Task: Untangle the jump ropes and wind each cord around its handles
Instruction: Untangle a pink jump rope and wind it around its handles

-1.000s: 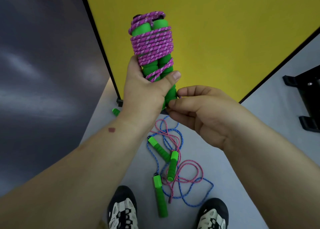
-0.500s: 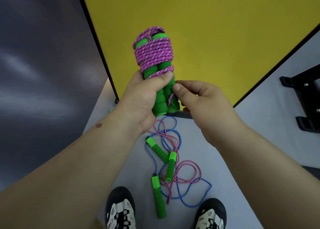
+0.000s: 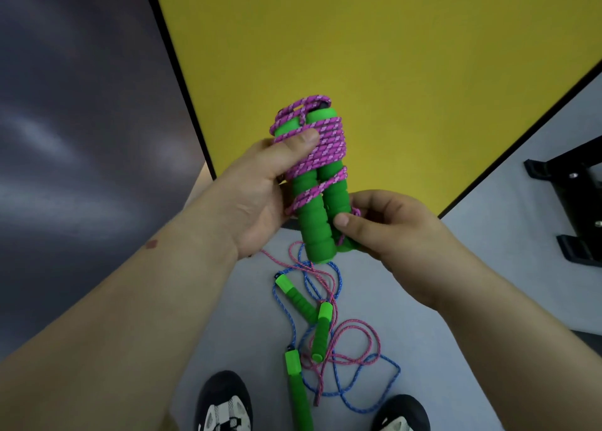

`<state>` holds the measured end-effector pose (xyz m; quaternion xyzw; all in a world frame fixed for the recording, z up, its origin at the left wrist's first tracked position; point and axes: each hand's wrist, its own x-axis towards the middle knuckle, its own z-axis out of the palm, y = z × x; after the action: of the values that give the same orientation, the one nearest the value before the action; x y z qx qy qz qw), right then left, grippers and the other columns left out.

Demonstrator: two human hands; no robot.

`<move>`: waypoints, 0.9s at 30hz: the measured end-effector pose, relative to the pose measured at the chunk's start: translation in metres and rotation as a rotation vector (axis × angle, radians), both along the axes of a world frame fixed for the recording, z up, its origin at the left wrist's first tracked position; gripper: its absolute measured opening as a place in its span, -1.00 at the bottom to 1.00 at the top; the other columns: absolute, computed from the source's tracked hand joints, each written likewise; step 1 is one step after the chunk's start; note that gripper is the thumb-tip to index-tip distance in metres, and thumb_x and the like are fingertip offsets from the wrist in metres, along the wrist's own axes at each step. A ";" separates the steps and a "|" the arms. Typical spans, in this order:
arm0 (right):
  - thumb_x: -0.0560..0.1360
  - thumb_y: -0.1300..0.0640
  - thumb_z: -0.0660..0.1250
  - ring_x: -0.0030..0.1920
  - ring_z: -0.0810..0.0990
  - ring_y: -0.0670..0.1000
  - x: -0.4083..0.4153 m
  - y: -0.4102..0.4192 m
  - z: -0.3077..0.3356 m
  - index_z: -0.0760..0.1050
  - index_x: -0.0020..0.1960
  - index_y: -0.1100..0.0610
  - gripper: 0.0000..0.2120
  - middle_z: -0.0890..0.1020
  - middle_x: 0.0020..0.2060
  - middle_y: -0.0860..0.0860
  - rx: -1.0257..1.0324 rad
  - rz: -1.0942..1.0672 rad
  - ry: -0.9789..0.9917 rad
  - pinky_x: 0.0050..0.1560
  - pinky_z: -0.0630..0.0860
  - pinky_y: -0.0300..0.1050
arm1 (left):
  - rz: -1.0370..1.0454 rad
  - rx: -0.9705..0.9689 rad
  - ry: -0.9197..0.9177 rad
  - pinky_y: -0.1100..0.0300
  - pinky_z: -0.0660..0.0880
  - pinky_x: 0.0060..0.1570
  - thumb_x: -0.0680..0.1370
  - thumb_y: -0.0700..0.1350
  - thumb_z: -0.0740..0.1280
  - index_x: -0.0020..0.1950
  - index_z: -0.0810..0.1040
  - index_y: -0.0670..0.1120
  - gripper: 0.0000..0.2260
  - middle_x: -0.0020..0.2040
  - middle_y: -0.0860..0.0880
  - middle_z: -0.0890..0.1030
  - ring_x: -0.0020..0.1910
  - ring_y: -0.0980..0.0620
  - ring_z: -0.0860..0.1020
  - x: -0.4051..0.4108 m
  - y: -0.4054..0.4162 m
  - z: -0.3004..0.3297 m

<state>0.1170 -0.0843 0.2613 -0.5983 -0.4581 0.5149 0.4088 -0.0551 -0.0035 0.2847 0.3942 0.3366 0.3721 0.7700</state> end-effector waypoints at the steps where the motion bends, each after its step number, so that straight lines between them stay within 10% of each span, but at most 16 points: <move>1: 0.51 0.19 0.46 -0.04 0.70 0.09 0.001 0.000 0.000 0.66 0.04 0.09 -0.88 0.73 -0.07 0.14 -0.020 0.026 -0.034 0.03 0.57 -0.03 | 0.017 0.043 0.027 -0.36 0.55 0.06 0.59 -0.09 0.36 0.33 0.48 -0.23 -0.63 0.04 -0.20 0.58 -0.03 -0.18 0.60 0.000 0.000 -0.001; 5: 0.36 -0.09 0.52 0.13 0.64 -0.08 -0.001 0.009 0.012 0.58 0.22 -0.03 -0.54 0.68 0.10 -0.07 0.093 -0.120 -0.207 0.24 0.56 0.06 | 0.035 0.303 0.250 -0.28 0.57 0.12 0.46 -0.16 0.50 0.28 0.52 -0.14 -0.59 0.08 -0.16 0.68 0.01 -0.15 0.67 0.003 -0.005 -0.011; 10: 0.52 0.00 0.43 0.10 0.50 -0.30 -0.008 0.017 0.051 0.63 0.19 -0.11 -0.76 0.60 0.07 -0.23 0.450 -0.150 -0.586 0.17 0.44 -0.29 | 0.010 0.488 0.432 -0.07 0.62 0.08 0.39 -0.14 0.59 0.15 0.55 -0.01 -0.61 -0.04 -0.01 0.71 -0.03 0.00 0.70 0.007 -0.012 -0.014; 21: 0.52 0.06 0.35 -0.05 0.58 0.06 0.000 0.023 0.059 0.68 -0.10 0.08 -0.85 0.64 -0.13 -0.01 0.601 0.086 -1.055 -0.06 0.50 0.00 | -0.012 0.527 0.452 0.01 0.63 0.00 0.40 -0.14 0.59 0.04 0.50 0.01 -0.66 -0.14 0.07 0.67 -0.13 0.09 0.65 0.006 -0.013 -0.016; 27: 0.64 0.11 0.24 -0.34 0.44 -0.21 -0.011 0.022 0.069 0.55 -0.04 0.07 -0.86 0.60 -0.26 -0.08 0.463 -0.098 -0.541 -0.32 0.33 -0.34 | -0.043 0.609 0.588 0.21 0.59 -0.27 0.37 -0.15 0.60 0.06 0.46 0.02 -0.60 -0.18 0.11 0.66 -0.26 0.16 0.67 0.005 -0.015 -0.014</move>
<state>0.1060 -0.0620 0.3299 -0.6258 -0.6250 0.2004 0.4215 -0.0498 -0.0180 0.2711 0.7000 0.4085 0.3099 0.4971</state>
